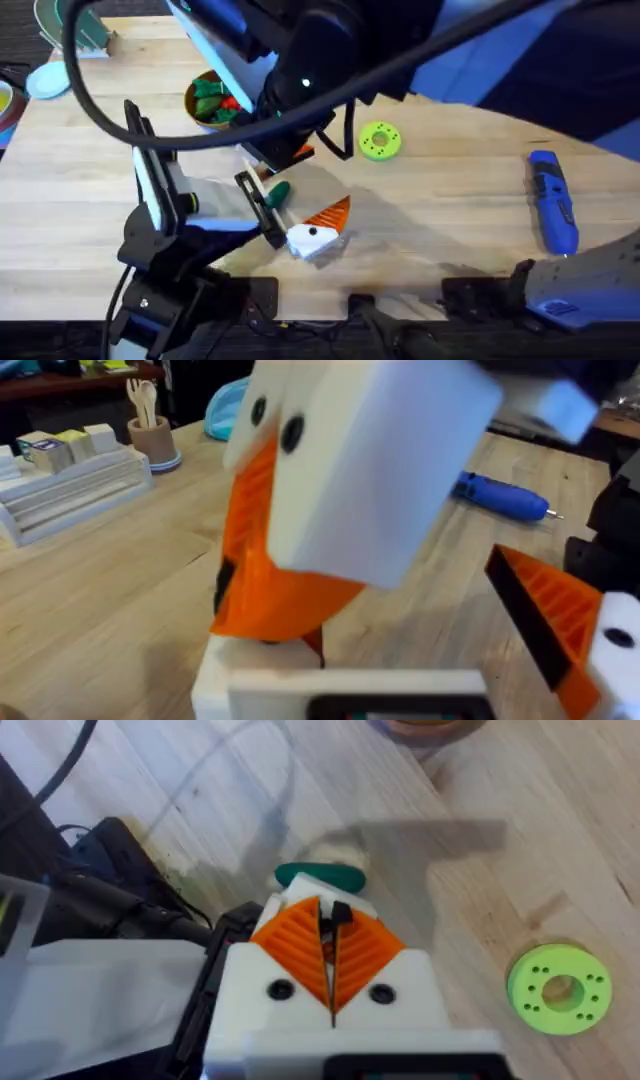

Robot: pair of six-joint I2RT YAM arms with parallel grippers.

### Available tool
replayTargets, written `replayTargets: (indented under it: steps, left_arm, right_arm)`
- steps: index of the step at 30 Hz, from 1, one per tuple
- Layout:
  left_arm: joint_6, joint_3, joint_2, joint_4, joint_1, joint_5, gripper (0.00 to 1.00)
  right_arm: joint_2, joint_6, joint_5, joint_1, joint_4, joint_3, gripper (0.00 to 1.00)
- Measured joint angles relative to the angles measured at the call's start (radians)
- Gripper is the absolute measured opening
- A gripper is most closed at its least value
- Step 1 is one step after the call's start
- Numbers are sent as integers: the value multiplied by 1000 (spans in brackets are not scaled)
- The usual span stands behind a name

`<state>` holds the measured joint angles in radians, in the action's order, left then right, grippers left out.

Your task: Pick up the gripper from the table and insert it into the empty holder that is missing its gripper. Then pick up a screw, insert it into the mounting hole, and use the screwdriver to tighten it. Finally, clean up the table by picking up the vegetable and placing it into the bucket.

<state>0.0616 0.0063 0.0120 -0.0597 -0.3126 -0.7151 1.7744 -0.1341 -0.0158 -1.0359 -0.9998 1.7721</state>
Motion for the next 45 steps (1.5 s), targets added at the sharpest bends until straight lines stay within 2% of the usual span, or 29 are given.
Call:
replayTargets:
  steps: [4, 8, 10, 12, 13, 15, 16, 25, 39, 42, 45]
  left_arm:
    - [0, 0, 0, 0, 0, 0, 991]
    - [-1, 0, 0, 0, 0, -3, 991]
    - [-1, 0, 0, 0, 0, -4, 991]
    - [0, 0, 0, 0, 0, -3, 991]
    - [0, 0, 0, 0, 0, -2, 991]
    - [1, 0, 0, 0, 0, 1, 991]
    - [2, 0, 0, 0, 0, 1, 991]
    - [-1, 0, 0, 0, 0, -5, 991]
    - [-1, 0, 0, 0, 0, -7, 991]
    - [-1, 0, 0, 0, 0, -7, 991]
    - [-1, 0, 0, 0, 0, -7, 991]
  right_arm:
    - [0, 0, 0, 0, -1, 0, 21]
    - [0, 1, 0, -1, -2, 0, 189]
    - [0, 0, 0, -1, -2, 0, 360]
    - [0, 2, 21, 2, -2, 1, 628]
    - [0, 4, 30, 8, -3, 2, 723]
    - [0, 4, 42, 17, -6, 3, 850]
    - [0, 7, 47, 19, -8, 5, 877]
    - [-31, 7, 29, 43, -73, 36, 901]
    - [-378, 15, 22, 317, -277, 61, 906]
    - [-447, 15, 22, 349, -284, 20, 906]
    - [-550, 13, 21, 361, -252, -91, 906]
